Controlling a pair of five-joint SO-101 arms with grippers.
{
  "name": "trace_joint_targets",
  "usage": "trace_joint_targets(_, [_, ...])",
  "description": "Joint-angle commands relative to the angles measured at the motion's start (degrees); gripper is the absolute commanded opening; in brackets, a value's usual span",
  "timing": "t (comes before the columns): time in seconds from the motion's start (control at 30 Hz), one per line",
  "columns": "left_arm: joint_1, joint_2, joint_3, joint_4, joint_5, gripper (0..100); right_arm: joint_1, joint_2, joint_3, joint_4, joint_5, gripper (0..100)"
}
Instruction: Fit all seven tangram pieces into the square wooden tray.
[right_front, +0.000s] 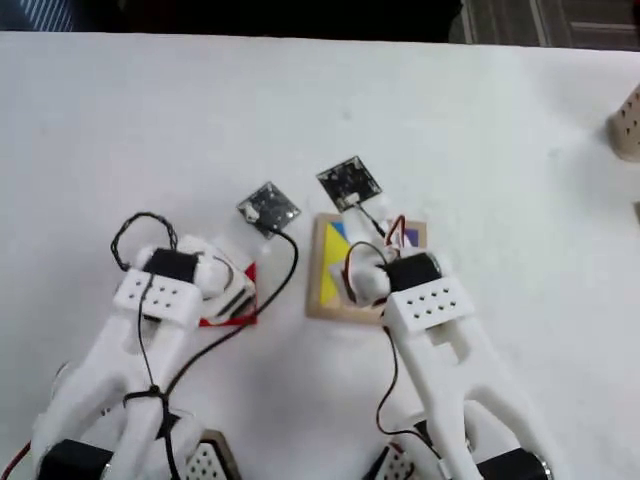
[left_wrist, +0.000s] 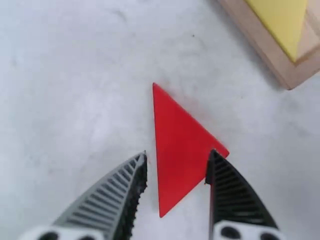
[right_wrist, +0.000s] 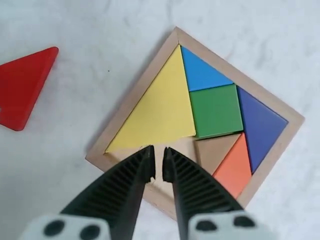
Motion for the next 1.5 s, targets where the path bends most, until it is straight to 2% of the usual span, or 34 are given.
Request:
trace_joint_targets(0.0, [-0.6,-2.2,-0.4,0.4,5.0,29,0.0,-0.2,-0.4,-1.2,0.9,3.9])
trace_joint_targets(0.1, [-0.2,-2.2,0.1,1.3,7.2,34,0.0,-0.2,-0.4,-1.2,0.9,3.9])
trace_joint_targets(0.23, [-0.1,-0.9,0.5,2.5,7.1,30,0.0,-0.2,-0.4,-1.3,1.0,3.9])
trace_joint_targets(0.47, [-0.3,15.7,-6.2,1.9,6.9,30,0.0,-0.2,-0.4,-1.3,1.0,3.9])
trace_joint_targets(0.57, [-0.6,18.9,-8.1,1.6,5.6,30,0.0,-0.2,-0.4,-1.3,1.0,3.9])
trace_joint_targets(1.07, [-0.7,20.2,-8.1,-0.9,6.0,30,0.0,-0.2,-0.4,-1.3,1.1,3.9])
trace_joint_targets(1.17, [-0.7,20.4,-8.1,-1.0,7.9,30,0.0,-0.2,-0.4,-1.3,1.1,3.9])
trace_joint_targets(1.47, [-3.2,30.8,-17.4,3.5,8.8,30,0.2,-0.2,-0.3,-1.1,1.1,3.9])
